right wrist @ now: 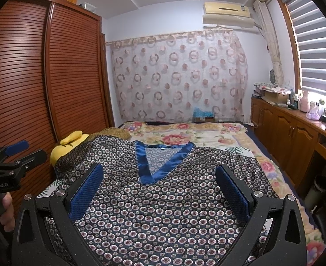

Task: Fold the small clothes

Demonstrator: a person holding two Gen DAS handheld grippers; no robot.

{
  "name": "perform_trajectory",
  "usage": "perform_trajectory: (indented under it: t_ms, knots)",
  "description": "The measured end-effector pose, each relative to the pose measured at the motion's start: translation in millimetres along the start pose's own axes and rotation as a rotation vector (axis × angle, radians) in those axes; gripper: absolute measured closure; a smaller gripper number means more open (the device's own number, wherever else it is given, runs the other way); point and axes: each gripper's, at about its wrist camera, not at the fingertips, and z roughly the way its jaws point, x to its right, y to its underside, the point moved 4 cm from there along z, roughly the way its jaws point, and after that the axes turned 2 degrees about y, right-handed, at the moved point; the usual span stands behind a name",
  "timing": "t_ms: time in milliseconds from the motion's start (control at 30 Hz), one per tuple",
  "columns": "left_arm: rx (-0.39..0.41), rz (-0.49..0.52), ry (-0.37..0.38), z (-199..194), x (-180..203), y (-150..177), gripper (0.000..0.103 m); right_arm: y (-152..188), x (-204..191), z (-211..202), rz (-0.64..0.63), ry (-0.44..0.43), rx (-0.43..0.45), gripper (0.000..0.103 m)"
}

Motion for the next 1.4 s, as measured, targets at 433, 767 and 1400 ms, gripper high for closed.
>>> perform_trajectory:
  t_ms: [433, 767, 1400]
  knots:
    - [-0.008, 0.000, 0.002, 0.3, 0.6, 0.2, 0.000, -0.7, -0.4, -2.4, -0.001, -0.003, 0.000, 0.000]
    - [-0.024, -0.010, 0.000, 7.2, -5.5, 5.2, 0.000, -0.5, -0.5, -0.9, -0.002, -0.008, -0.008, 0.000]
    - [-0.132, -0.041, -0.076, 59.1, -80.7, 39.6, 0.000, 11.2, -18.2, 60.5, -0.072, -0.048, -0.060, 0.000]
